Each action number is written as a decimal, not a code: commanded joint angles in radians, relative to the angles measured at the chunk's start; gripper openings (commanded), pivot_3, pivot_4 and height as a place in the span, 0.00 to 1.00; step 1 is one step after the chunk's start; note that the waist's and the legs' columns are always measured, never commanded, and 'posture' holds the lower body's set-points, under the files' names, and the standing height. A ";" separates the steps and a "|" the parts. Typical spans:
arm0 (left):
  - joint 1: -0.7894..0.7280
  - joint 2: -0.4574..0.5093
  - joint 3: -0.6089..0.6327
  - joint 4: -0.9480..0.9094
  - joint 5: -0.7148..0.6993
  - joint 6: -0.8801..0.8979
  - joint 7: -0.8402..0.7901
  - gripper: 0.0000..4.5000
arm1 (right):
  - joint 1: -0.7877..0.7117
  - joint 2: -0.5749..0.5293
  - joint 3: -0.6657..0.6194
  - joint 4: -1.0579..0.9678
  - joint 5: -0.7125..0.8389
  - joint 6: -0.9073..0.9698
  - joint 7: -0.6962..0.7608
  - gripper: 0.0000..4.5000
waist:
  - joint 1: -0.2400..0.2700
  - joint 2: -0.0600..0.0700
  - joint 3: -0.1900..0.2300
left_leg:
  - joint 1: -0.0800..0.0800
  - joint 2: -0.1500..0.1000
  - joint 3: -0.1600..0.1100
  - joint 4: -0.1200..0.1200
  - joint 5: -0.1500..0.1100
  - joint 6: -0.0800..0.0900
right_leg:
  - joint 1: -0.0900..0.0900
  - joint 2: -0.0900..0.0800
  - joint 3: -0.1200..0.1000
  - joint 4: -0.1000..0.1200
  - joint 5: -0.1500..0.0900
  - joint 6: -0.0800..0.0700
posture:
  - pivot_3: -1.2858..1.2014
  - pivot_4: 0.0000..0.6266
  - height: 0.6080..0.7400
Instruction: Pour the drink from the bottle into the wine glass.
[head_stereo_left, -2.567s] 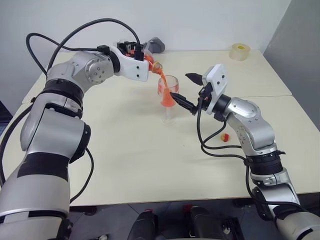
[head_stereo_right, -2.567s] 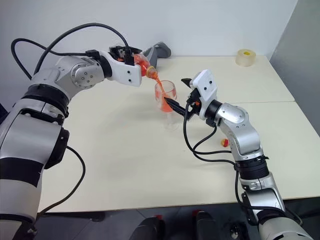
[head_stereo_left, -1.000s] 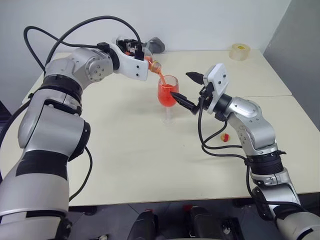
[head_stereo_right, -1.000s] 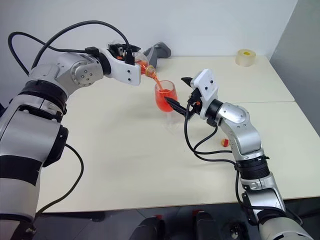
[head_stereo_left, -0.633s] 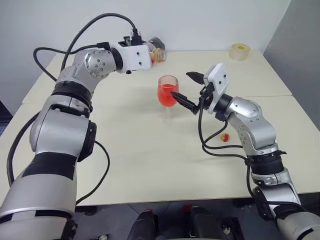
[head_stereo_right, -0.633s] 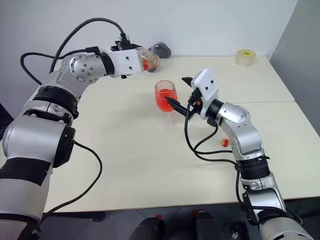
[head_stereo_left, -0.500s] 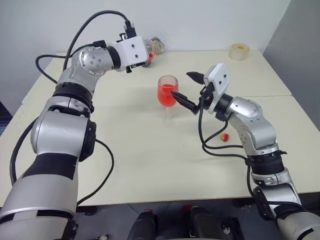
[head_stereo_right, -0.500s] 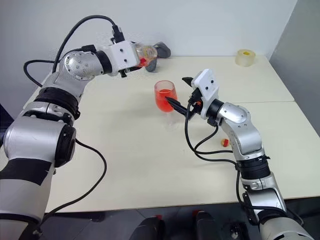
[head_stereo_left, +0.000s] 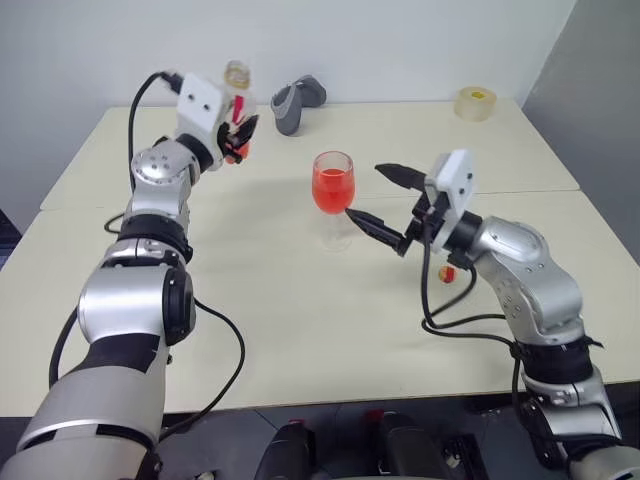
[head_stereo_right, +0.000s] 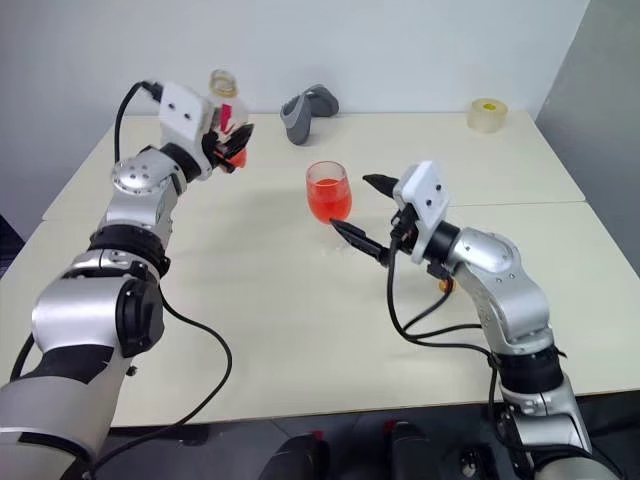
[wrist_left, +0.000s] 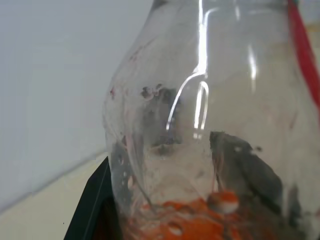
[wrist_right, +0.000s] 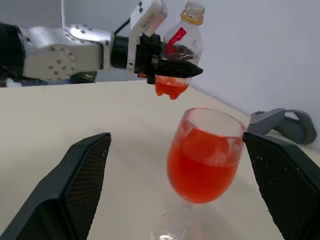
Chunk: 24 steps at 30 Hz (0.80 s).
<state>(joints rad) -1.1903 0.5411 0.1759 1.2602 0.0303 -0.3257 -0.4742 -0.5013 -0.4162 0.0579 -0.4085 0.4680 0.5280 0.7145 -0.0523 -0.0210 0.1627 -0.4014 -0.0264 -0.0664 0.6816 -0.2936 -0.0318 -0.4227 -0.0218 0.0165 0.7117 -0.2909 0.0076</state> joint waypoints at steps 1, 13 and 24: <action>0.072 0.018 0.051 -0.108 -0.061 0.035 0.064 0.43 | 0.051 -0.019 -0.047 -0.122 0.118 0.052 0.017 1.00 | 0.002 -0.001 -0.001 | 0.000 0.000 -0.001 0.000 0.000 0.000 | 0.001 0.000 0.000 0.000 0.000 0.000 | 0.52 0.24 1.00; 0.372 -0.105 0.149 -0.365 -0.231 0.144 0.116 0.43 | 0.169 0.016 0.011 -0.139 0.050 -0.009 -0.065 1.00 | 0.021 -0.005 -0.003 | 0.000 -0.001 -0.002 0.001 0.000 0.000 | 0.002 0.000 0.000 0.000 0.000 0.000 | 0.52 0.24 1.00; 0.426 -0.154 0.138 -0.379 -0.258 0.161 0.100 0.43 | 0.139 0.024 0.007 -0.105 0.015 -0.016 -0.098 1.00 | 0.021 -0.006 -0.004 | 0.001 -0.001 -0.002 0.001 0.000 0.000 | 0.002 0.000 0.000 0.000 0.000 0.000 | 0.52 0.24 1.00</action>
<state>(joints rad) -0.7568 0.3802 0.3119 0.9017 -0.2189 -0.1597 -0.3661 -0.3422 -0.3868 0.0803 -0.4992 0.4852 0.5342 0.6217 -0.0314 -0.0269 0.1589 -0.4004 -0.0270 -0.0680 0.6826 -0.2936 -0.0318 -0.4205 -0.0222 0.0164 0.7113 -0.2908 0.0075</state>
